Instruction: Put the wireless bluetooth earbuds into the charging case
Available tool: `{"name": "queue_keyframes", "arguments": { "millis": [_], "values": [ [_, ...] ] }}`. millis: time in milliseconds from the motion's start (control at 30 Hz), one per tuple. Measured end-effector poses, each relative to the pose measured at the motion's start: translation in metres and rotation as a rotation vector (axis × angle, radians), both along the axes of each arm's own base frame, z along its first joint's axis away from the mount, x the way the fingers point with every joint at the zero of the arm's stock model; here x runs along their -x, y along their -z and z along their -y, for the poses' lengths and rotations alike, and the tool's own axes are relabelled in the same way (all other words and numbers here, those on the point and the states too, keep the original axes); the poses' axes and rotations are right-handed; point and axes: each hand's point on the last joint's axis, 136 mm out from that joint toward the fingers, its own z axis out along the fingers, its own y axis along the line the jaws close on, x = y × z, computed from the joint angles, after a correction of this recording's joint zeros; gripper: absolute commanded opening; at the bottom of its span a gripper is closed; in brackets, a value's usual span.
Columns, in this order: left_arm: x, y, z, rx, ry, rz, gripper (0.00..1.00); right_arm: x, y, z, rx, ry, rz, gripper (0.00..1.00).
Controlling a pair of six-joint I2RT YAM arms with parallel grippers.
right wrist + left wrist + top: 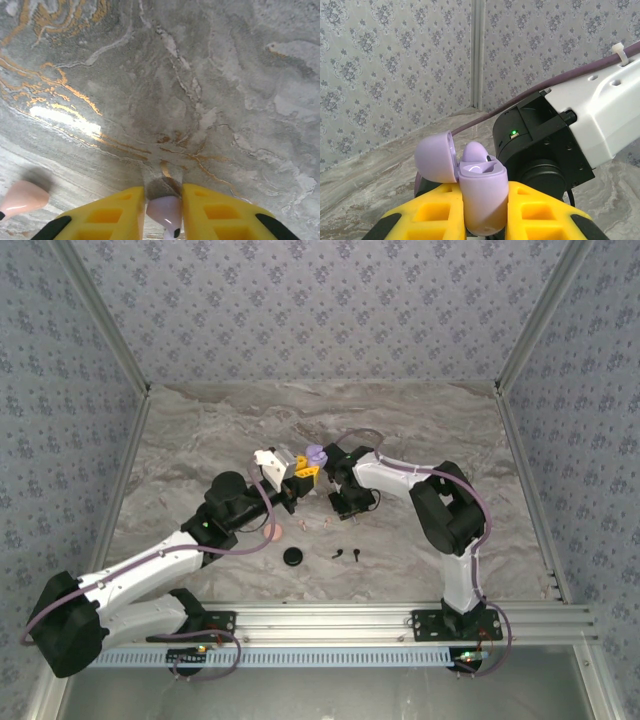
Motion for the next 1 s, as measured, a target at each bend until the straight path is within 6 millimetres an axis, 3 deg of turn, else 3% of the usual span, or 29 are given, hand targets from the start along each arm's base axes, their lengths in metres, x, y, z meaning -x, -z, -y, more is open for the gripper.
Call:
{"name": "queue_keyframes", "arguments": {
  "millis": [267,400,500,700,1000],
  "values": [
    [0.000,0.000,0.000,0.000,0.000,0.000,0.00,-0.001,-0.005,0.000,-0.015,0.003,0.006,0.22],
    [0.000,0.000,0.000,0.000,0.000,0.000,0.00,-0.009,-0.030,0.002,-0.069,0.019,0.048,0.22],
    [0.000,0.000,0.000,0.001,0.000,0.000,0.00,-0.019,-0.068,0.007,-0.140,0.038,0.124,0.21],
    [-0.002,0.003,0.005,0.008,0.009,-0.009,0.00,-0.030,-0.160,0.022,-0.337,0.078,0.324,0.21],
    [-0.005,0.023,0.019,-0.007,0.055,-0.064,0.00,-0.012,-0.273,0.021,-0.609,0.010,0.579,0.20]
  ]
}}
